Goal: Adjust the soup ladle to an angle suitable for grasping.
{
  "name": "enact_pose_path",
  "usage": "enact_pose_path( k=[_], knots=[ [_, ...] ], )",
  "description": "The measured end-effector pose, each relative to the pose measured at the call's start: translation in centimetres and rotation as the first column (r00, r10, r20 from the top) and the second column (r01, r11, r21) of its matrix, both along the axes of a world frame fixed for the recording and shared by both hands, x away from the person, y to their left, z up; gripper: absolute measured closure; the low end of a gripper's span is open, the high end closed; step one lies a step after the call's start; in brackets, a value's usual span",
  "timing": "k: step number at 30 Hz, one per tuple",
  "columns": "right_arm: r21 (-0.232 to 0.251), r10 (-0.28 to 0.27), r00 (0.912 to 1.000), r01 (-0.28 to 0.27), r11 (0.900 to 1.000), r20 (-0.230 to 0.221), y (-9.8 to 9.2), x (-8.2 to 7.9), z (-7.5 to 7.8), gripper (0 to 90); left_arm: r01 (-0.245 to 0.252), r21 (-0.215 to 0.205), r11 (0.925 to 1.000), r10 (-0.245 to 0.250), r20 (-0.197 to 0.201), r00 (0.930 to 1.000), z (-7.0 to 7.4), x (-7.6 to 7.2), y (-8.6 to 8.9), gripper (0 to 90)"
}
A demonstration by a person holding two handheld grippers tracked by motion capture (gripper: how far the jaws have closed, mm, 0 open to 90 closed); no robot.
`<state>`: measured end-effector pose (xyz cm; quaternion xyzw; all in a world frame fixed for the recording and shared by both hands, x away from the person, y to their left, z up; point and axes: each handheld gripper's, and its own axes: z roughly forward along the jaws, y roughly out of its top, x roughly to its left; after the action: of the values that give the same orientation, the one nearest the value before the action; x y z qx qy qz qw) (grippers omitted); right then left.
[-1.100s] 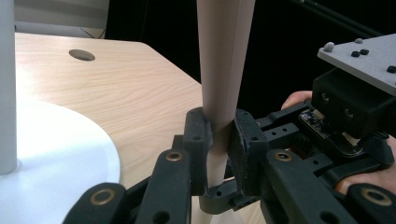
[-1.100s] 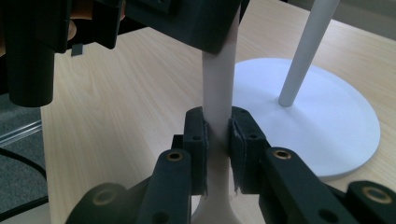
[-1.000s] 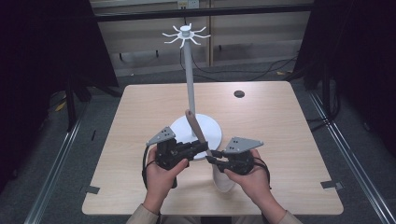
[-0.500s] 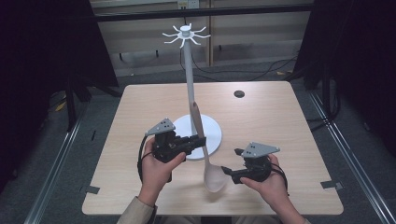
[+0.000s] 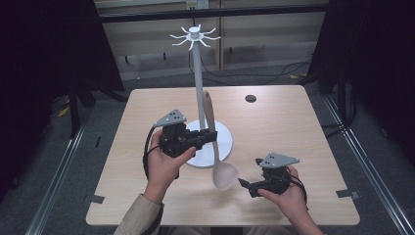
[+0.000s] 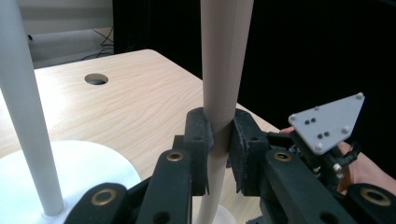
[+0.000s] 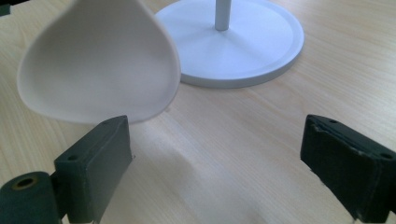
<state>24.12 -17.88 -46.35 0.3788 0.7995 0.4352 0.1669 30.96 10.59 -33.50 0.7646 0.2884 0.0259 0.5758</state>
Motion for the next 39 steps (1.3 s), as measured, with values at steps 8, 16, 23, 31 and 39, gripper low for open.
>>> enact_pose_path(
  k=[8,16,23,31,39],
  knots=[
    [-0.002,-0.005,1.0,0.005,1.0,-0.008,0.0,0.2,-0.3,4.9,-0.002,0.016,0.9999,0.002,0.032,0.9995,1.8,0.8,-0.1,78.3],
    [0.01,-0.012,0.9998,0.013,1.0,-0.018,0.0,0.2,-0.3,4.5,0.002,0.033,0.9995,-0.004,0.049,0.9988,3.2,1.5,-0.7,78.3],
    [0.019,-0.01,0.9998,0.01,1.0,-0.015,0.0,0.2,-0.3,4.5,0.002,0.042,0.9991,-0.004,0.055,0.9985,4.3,2.1,-1.0,78.3],
    [0.013,-0.01,0.9997,0.01,1.0,-0.022,-0.1,0.2,-0.3,4.6,-0.007,0.048,0.9988,0.005,0.058,0.9983,5.4,2.8,-1.1,78.3],
    [0.018,-0.012,0.9997,0.012,1.0,-0.024,-0.1,0.3,-0.4,4.5,0.003,0.057,0.9984,-0.006,0.066,0.9978,6.2,3.4,-1.9,78.3]
  ],
)
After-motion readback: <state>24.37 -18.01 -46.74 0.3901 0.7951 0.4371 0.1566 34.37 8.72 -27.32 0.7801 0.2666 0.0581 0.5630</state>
